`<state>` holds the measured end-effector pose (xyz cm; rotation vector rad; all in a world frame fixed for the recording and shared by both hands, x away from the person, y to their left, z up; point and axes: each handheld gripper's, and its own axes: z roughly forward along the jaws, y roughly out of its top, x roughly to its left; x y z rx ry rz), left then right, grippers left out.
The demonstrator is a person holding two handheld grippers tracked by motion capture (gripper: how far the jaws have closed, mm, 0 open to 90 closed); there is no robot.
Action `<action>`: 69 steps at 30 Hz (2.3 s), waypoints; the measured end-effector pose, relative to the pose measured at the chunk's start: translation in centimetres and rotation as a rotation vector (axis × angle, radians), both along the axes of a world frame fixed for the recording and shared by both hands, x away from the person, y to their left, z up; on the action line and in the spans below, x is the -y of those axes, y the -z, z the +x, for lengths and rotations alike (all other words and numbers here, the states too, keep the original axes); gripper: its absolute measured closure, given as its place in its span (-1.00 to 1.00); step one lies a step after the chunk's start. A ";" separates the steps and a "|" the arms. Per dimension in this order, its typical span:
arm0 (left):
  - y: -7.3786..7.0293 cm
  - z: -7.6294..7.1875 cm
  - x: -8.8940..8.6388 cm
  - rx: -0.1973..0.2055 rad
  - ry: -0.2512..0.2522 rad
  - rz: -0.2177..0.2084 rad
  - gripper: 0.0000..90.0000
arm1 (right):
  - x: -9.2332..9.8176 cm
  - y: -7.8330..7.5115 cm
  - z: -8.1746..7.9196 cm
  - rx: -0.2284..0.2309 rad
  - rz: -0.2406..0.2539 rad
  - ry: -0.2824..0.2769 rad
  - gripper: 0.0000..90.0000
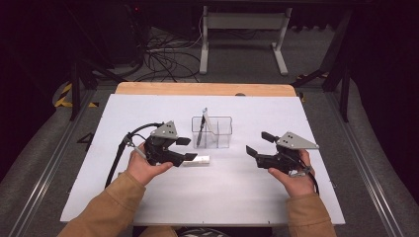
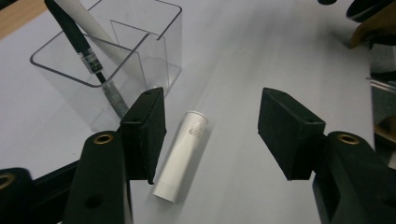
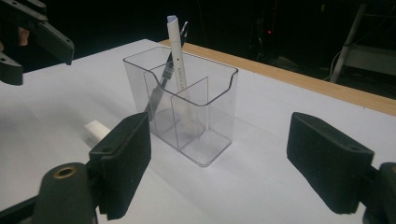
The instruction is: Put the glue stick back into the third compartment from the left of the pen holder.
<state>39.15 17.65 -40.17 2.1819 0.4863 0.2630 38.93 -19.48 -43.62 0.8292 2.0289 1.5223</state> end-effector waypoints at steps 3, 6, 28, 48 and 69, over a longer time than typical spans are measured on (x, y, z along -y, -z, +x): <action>0.3 0.3 0.1 0.028 0.003 0.013 -0.03 | 0.0 0.0 0.0 0.000 0.002 -0.001 -0.51; 0.7 0.8 0.4 0.048 0.009 0.029 -0.02 | 0.0 0.0 0.0 0.001 0.006 -0.003 -0.51; 3.3 3.5 3.6 -0.007 0.109 0.199 -0.06 | 0.2 -0.1 0.0 0.002 0.004 -0.015 -0.51; 5.6 4.9 6.1 -0.039 0.146 0.324 0.01 | 0.3 -0.1 0.0 0.000 0.003 -0.015 -0.51; 6.7 5.0 7.2 -0.039 0.195 0.433 0.48 | 0.1 0.1 0.1 -0.012 -0.001 -0.024 -0.51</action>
